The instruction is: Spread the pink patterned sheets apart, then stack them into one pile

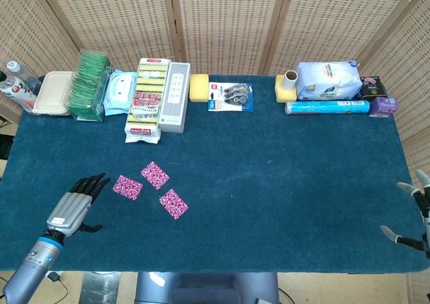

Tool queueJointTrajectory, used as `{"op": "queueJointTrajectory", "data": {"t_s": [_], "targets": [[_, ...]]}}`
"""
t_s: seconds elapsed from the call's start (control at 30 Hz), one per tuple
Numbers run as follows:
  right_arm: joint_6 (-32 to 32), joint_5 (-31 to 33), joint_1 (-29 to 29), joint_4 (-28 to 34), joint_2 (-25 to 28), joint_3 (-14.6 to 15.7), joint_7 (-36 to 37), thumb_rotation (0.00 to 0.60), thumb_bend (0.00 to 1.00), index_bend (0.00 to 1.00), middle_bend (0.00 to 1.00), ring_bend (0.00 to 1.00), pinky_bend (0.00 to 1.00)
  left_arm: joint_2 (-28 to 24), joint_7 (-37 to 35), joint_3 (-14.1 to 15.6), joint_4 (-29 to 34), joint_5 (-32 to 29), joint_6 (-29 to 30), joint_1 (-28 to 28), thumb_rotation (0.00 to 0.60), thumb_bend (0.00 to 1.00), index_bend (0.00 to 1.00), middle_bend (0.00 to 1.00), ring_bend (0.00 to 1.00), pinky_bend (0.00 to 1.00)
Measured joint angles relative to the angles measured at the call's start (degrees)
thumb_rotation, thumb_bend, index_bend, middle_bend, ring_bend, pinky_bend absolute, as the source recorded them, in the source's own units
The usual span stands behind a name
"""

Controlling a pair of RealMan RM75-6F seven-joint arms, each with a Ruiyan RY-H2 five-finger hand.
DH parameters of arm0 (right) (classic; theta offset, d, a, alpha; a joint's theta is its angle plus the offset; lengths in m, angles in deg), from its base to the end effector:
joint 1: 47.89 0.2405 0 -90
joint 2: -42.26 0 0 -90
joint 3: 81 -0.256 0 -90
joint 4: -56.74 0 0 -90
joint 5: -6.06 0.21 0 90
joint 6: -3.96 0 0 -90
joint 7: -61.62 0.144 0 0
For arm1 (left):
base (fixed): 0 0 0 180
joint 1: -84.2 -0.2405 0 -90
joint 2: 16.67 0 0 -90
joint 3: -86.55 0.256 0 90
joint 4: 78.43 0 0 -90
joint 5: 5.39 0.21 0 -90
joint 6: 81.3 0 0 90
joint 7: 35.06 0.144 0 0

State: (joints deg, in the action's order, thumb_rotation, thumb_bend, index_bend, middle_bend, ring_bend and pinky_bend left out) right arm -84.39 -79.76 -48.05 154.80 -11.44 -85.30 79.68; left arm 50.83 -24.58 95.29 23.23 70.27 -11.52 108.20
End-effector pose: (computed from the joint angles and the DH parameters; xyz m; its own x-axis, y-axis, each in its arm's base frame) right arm -0.3106 -0.1583 0.2175 0.1744 0.0621 0.9827 -0.9840 0.0478 0.1716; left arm -0.2601 0.2140 0.0740 0.4250 0.3692 0.8265 0.9048 -0.2005 -0.3757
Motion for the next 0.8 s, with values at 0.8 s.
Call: {"op": "queueJointTrajectory", "data": {"t_s": [0.8], "targets": [[-0.1, -0.2, 0.0, -0.5, 0.2, 0.0, 1.7, 0.600, 0.00, 0.21, 0.00, 0.00, 0.00, 11.9, 8.5, -9.5, -10.1, -1.8, -14.7, 12.2, 0.600, 0.12, 0.00, 0.00, 0.00, 0.05]]}}
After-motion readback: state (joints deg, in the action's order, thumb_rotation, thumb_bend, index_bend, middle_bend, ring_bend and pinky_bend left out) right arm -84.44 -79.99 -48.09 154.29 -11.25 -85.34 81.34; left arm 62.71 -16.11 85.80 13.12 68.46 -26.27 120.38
